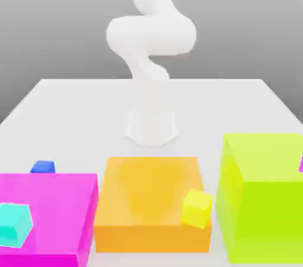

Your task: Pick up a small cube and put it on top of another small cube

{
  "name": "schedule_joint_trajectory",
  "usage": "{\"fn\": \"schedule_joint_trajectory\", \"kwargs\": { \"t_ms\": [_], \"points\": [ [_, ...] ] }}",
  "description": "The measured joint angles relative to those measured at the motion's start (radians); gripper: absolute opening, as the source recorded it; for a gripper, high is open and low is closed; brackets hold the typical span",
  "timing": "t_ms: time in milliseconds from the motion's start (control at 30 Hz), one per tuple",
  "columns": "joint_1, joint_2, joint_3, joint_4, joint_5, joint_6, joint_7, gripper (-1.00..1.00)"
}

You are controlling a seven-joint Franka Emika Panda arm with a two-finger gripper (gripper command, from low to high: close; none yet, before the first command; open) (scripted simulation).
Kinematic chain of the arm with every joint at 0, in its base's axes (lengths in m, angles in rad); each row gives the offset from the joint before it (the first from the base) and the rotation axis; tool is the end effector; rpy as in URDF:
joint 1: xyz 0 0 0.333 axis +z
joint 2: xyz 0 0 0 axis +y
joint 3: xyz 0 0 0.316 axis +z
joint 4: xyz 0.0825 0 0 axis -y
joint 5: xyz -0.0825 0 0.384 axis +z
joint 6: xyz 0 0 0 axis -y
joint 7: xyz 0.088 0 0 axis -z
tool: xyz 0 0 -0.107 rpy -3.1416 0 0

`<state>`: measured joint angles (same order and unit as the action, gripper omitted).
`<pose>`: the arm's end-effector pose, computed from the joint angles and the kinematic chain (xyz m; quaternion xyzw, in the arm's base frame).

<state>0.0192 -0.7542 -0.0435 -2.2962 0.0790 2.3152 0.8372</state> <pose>0.3630 -0.0139 0.6980 -0.8347 0.3990 -0.3244 0.1973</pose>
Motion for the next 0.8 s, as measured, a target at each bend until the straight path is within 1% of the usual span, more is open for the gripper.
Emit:
{"fn": "schedule_joint_trajectory", "kwargs": {
  "t_ms": [233,433,633,800],
  "points": [
    [-0.004,0.223,-0.135,-0.054,0.278,0.055,0.223,0.00],
    [-0.035,0.415,-0.205,-0.105,0.468,0.097,0.444,0.00],
    [-0.085,0.589,-0.249,-0.161,0.601,0.159,0.704,0.00],
    [-0.149,0.709,-0.282,-0.216,0.660,0.243,0.961,0.00]
  ]
}}
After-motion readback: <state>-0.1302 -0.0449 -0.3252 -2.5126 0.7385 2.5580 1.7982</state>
